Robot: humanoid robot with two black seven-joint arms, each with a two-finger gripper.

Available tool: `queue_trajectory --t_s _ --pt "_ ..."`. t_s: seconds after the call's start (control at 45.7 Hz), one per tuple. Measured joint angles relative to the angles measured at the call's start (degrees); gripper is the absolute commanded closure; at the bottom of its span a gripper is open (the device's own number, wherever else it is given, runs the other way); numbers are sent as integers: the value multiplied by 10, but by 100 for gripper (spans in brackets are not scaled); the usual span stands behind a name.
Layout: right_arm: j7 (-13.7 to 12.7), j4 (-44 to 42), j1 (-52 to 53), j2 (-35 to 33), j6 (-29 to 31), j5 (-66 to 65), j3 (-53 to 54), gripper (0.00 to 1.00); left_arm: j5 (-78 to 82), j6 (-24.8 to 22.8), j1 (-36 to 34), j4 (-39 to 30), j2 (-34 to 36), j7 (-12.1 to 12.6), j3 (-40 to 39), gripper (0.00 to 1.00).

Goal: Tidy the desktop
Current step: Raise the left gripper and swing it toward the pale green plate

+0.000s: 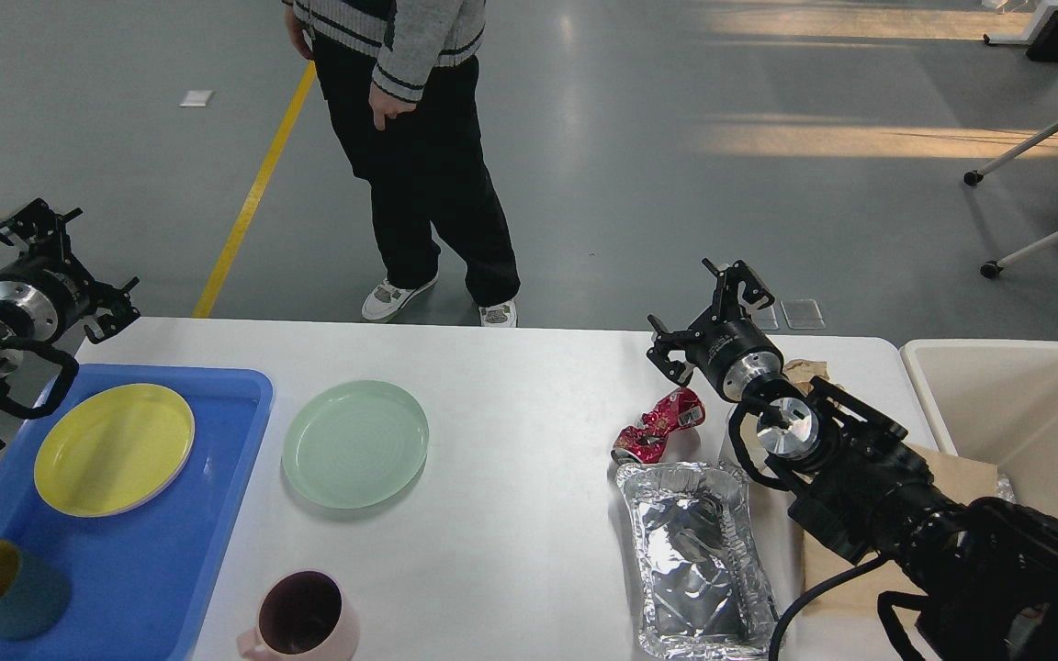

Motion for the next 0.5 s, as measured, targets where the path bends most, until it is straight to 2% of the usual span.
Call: queue_trajectory --t_s 0.263,0.394,0.503 --pt "0 0 0 0 0 0 0 0 1 6 -44 -3 6 55 81 3" --pt "0 0 0 0 0 0 0 0 2 6 -78 -3 6 100 155 3" --pt "0 0 0 0 0 0 0 0 3 5 -112 -10 5 153 229 3"
